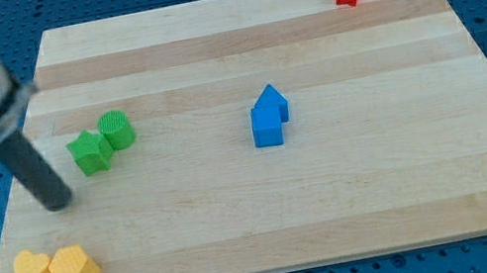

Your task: Push the green star to the bottom center of the board

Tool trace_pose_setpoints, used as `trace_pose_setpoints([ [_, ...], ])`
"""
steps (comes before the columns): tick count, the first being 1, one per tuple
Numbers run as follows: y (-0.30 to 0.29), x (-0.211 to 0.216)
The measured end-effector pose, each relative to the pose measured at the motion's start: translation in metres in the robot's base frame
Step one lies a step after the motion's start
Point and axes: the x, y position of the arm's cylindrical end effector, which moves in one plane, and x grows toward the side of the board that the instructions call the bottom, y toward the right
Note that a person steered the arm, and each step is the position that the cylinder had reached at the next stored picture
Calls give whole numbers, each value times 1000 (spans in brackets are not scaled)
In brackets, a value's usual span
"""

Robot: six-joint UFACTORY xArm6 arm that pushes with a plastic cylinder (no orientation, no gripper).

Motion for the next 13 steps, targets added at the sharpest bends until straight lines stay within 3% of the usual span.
trace_pose_setpoints([
  [1,-35,-39],
  [2,-29,-74],
  [3,24,-69],
  [5,115,-9],
  [8,51,-15],
  [9,49,19],
  [11,144,40],
  [13,94,31],
])
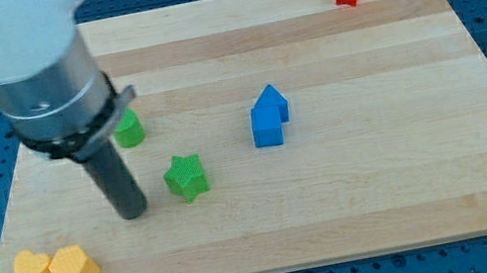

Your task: Push the green star to the bottom center of the board

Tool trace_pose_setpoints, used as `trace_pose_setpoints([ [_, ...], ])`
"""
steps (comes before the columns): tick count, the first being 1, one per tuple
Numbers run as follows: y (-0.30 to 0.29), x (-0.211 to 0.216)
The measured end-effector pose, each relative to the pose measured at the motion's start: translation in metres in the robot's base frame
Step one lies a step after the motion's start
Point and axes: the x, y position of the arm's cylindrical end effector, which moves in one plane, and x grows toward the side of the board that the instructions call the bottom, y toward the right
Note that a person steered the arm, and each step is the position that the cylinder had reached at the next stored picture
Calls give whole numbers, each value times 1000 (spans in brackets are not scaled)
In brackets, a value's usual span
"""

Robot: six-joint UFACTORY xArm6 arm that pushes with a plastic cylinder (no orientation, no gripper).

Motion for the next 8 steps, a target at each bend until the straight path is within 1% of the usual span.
trace_pose_setpoints([
  [1,-7,-23],
  [2,33,-26],
  [3,81,-21],
  [4,125,0],
  [6,184,18],
  [7,190,31],
  [8,152,12],
])
